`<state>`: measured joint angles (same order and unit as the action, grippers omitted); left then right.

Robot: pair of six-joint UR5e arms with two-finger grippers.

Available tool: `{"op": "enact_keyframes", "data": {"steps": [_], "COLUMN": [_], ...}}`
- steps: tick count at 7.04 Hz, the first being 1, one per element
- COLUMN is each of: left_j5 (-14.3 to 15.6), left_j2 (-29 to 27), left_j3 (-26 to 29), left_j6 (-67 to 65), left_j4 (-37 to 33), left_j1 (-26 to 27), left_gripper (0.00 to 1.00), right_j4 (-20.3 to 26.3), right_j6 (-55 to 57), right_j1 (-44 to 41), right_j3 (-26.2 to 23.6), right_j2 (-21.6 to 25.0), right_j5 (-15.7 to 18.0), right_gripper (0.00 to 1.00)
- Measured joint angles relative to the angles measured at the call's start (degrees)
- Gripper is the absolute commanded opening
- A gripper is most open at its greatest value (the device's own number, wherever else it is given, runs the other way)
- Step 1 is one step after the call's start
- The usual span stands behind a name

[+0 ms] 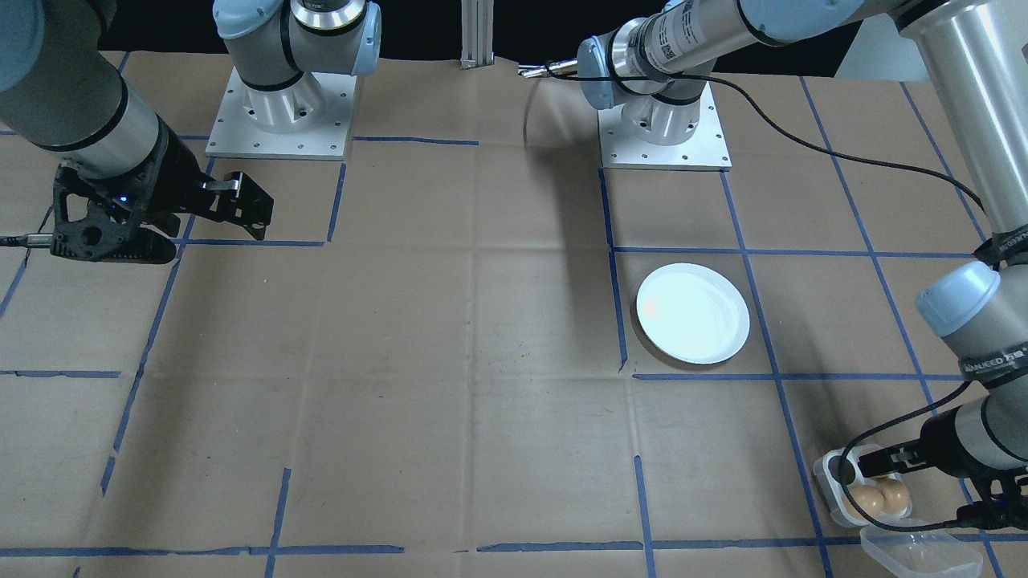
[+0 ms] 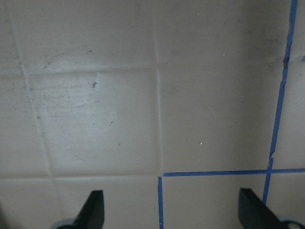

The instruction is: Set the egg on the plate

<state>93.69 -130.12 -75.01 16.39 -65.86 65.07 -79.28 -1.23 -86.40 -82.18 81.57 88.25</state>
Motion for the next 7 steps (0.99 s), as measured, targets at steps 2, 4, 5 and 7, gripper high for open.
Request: {"op": "enact_keyframes", "data": {"steps": [2,4,5,7], "left_j5": [-0.19,-0.52,-0.61,-0.77], "left_j2": [-0.89,-1.21,-1.24,-1.19], "left_j3": [0.26,0.3,0.24,-0.17], "left_j6": [-0.09,-0.28,-0.35,-0.37], "left_j4": [-0.05,-0.06,-0.06,-0.01], "left_j1": [0.03,0.09,0.15,0.28], "left_gripper": [0.71,0.57,0.54,0.42], "right_j4": [0.0,0.0,0.0,0.0], "right_j6": [0.0,0.0,0.0,0.0], "right_j1": [0.0,0.0,0.0,0.0], "right_j3": [0.0,0.0,0.0,0.0], "right_j2": [0.01,0.04,0.04,0.07], "right_j5": [-0.01,0.01,0.03,0.0], "right_gripper": [1.0,1.0,1.0,1.0]}}
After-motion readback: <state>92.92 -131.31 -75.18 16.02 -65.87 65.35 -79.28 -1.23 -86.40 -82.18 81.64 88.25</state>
